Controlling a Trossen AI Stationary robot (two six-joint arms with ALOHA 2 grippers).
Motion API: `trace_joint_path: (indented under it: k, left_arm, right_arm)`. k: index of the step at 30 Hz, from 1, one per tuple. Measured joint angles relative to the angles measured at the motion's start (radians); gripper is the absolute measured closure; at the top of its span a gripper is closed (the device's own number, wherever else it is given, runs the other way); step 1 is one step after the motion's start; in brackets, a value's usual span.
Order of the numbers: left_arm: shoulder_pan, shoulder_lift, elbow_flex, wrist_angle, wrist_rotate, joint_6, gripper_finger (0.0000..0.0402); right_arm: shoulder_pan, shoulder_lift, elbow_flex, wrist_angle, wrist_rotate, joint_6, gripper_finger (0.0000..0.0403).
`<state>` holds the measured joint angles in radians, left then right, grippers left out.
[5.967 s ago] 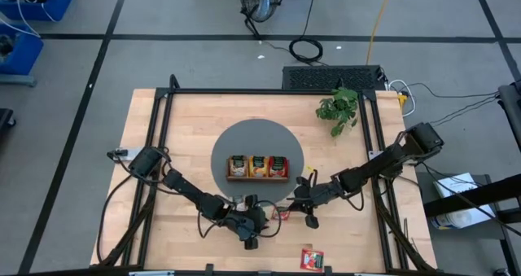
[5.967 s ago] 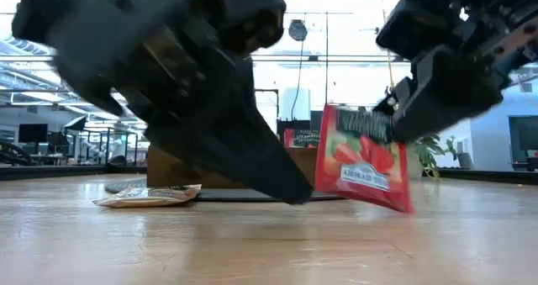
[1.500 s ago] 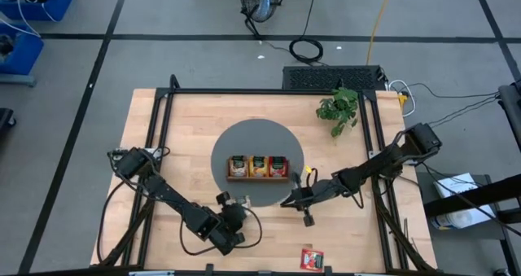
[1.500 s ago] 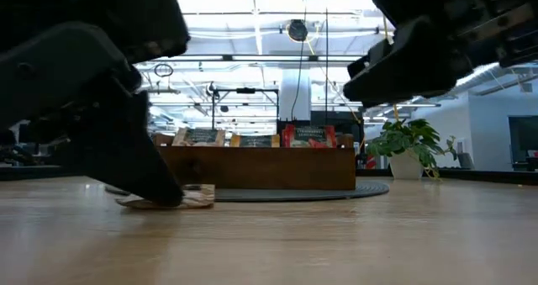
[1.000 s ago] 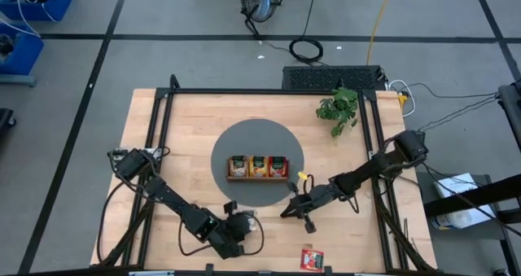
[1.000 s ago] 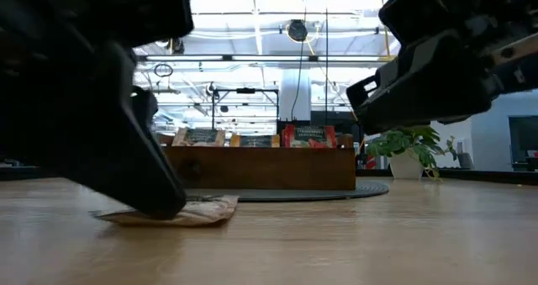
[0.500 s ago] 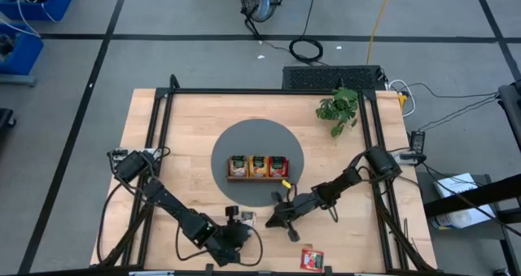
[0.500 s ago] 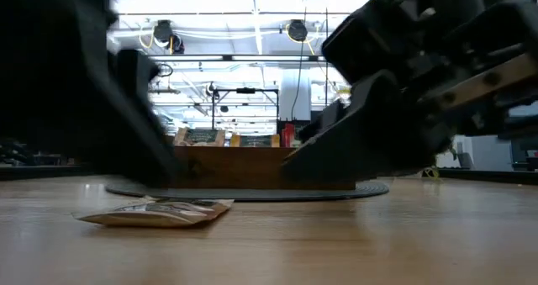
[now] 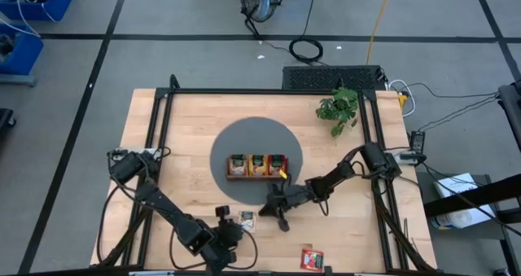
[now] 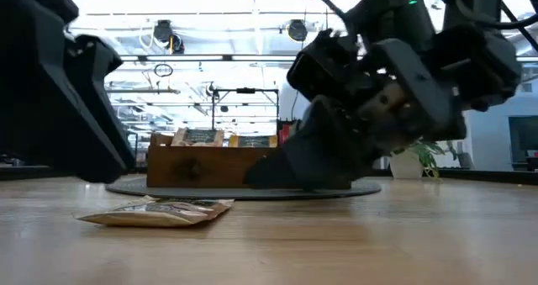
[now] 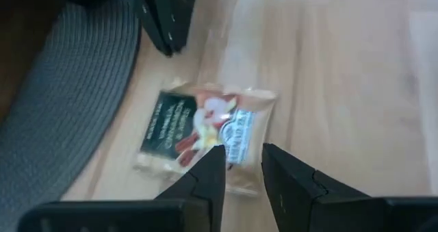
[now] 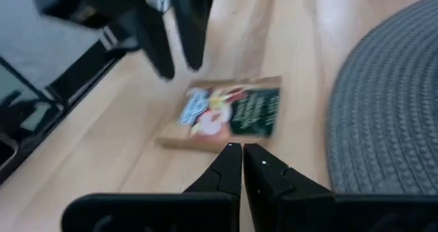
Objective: Pick & Place Tea
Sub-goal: Adjust the wooden organizer
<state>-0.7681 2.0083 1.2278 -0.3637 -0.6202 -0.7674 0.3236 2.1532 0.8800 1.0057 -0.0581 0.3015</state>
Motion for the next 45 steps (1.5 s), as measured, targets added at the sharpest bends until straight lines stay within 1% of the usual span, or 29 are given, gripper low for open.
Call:
trace_joint_path:
  k: [4,10,14,17,22,24,26,28,30,31,33,36,38,41,42,44,45]
  left_arm:
    - [0.013,0.008,0.000,-0.001,0.053,-0.017,0.0300]
    - [0.018,0.047,0.002,0.010,0.114,-0.016,0.0300]
    - [0.026,0.053,-0.003,0.014,0.123,-0.029,0.0300]
    - [0.029,0.053,-0.005,0.017,0.121,-0.027,0.0300]
    - [0.030,0.053,-0.005,0.018,0.120,-0.020,0.0300]
    - [0.024,0.047,-0.007,0.035,0.106,0.010,0.0300]
    - [0.014,0.033,-0.010,0.046,0.085,0.044,0.0300]
    - [0.001,0.015,-0.013,0.044,0.023,0.071,0.0300]
    - [-0.012,-0.007,-0.011,0.046,-0.071,0.084,0.0300]
    - [-0.014,-0.015,-0.010,0.045,-0.120,0.085,0.0300]
    - [-0.011,-0.024,-0.010,0.047,-0.182,0.076,0.0300]
    - [0.011,-0.029,-0.010,0.047,-0.187,0.038,0.0300]
    - [0.030,-0.032,-0.010,0.045,-0.155,-0.002,0.0300]
    - [0.060,-0.024,-0.010,0.046,-0.050,-0.020,0.0300]
    - [0.067,-0.020,-0.010,0.046,-0.029,-0.016,0.0300]
    - [0.073,-0.011,-0.010,0.044,-0.024,-0.014,0.0300]
    - [0.074,-0.007,-0.009,0.045,-0.024,-0.014,0.0300]
  right_arm:
    - [-0.018,-0.002,0.001,0.007,-0.051,0.049,0.0394]
    - [-0.022,-0.002,0.001,0.008,-0.069,0.074,0.0394]
    - [-0.022,-0.002,0.001,0.007,-0.083,0.112,0.0394]
    - [-0.022,-0.002,0.002,0.011,-0.121,0.147,0.0394]
    - [-0.022,-0.001,0.001,0.024,-0.130,0.140,0.0394]
    - [-0.016,0.001,0.000,0.031,-0.134,0.106,0.0394]
    - [-0.008,0.002,-0.001,0.041,-0.173,0.067,0.0394]
    - [0.006,0.002,-0.001,0.041,-0.230,0.024,0.0394]
    - [0.026,0.001,-0.002,0.037,-0.249,-0.014,0.0394]
    - [0.037,0.001,-0.002,0.036,-0.242,-0.035,0.0395]
    - [0.056,0.001,0.014,0.005,-0.213,-0.069,0.0395]
    - [0.079,0.001,0.083,-0.101,-0.169,-0.121,0.0395]
    - [0.093,0.001,0.138,-0.196,-0.116,-0.159,0.0395]
    - [0.113,0.001,0.202,-0.337,-0.009,-0.222,0.0395]
    - [0.118,0.001,0.213,-0.367,0.033,-0.233,0.0395]
    - [0.124,0.001,0.216,-0.378,0.084,-0.243,0.0394]
    - [0.124,0.001,0.216,-0.378,0.091,-0.247,0.0394]
